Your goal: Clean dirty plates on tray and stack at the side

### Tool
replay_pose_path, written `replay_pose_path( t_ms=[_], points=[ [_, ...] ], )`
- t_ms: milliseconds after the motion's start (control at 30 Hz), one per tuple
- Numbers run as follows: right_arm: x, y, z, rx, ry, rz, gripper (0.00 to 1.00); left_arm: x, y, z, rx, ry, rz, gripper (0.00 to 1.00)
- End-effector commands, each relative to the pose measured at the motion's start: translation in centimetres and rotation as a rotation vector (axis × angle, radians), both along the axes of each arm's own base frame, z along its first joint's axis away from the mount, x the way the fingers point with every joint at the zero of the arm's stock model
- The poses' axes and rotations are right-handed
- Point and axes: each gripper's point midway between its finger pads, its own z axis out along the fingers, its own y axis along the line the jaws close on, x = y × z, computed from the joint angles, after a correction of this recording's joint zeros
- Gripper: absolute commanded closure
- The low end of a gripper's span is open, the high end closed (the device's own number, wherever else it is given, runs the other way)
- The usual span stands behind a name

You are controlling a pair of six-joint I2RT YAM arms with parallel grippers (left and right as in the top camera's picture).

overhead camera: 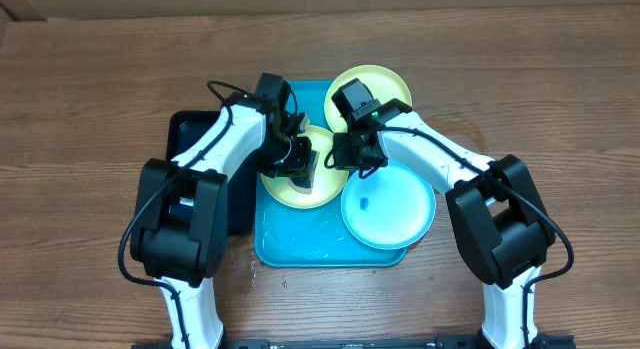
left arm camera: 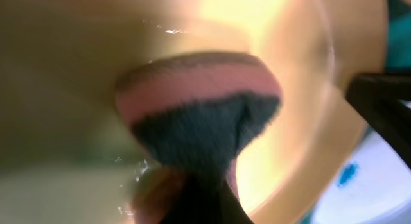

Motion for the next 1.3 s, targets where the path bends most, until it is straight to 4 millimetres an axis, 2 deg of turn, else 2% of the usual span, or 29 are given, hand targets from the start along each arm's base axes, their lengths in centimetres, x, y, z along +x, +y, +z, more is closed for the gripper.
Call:
replay_pose_path(
  t_ms=[0,33,67,133,200,400,600,733,867,1033,1167,1267],
  points=[
    [-0.4,-0.1,-0.6,-0.008,0.010,0.003,0.96,3.2,-1.1,5.6,-0.101,-0.100,0.016,0.96],
    [-0.5,-0.1,-0.6,-0.008,0.010,0.003,0.96,3.8,-1.2,7.3,-0.106,-0.141,0.016,0.96],
    [-0.5,-0.1,-0.6,-0.008,0.011,0.003,0.96,4.1,-1.1,8.2,-0.101,-0.168,0.017,0.96],
    [-0.5,-0.1,-0.6,-0.008,0.011,0.003,0.96,4.4,-0.4,8.9,-0.055,-0.194,0.050,0.96],
    [-0.5,-0.1,-0.6,-0.008,0.011,0.003,0.96,4.3,0.6,8.6,0.021,-0.197,0.078,0.96],
    [-0.5,-0.1,-0.6,-0.009,0.011,0.003,0.95,2.6,4.3,4.5,0.269,-0.143,0.120,0.96],
    [-0.5,-0.1,-0.6,-0.009,0.012,0.003,0.95,1.6,5.0,0.3,0.296,-0.139,0.124,0.96],
    [-0.5,-0.1,-0.6,-0.009,0.012,0.003,0.95,1.0,4.5,-1.7,0.254,-0.138,0.122,0.96],
    [-0.5,-0.1,-0.6,-0.008,0.011,0.002,0.95,-0.5,2.6,-2.6,0.136,-0.087,0.107,0.96],
    [-0.5,-0.1,-0.6,-0.008,0.012,0.002,0.95,-0.9,1.0,-2.3,0.038,-0.063,0.095,0.96],
    [-0.5,-0.1,-0.6,-0.008,0.011,0.002,0.95,-0.5,-1.1,-1.4,-0.090,-0.071,0.081,0.96],
    [-0.5,-0.1,-0.6,-0.008,0.011,0.002,0.95,-0.2,-1.8,-0.9,-0.133,-0.081,0.075,0.96]
  ],
)
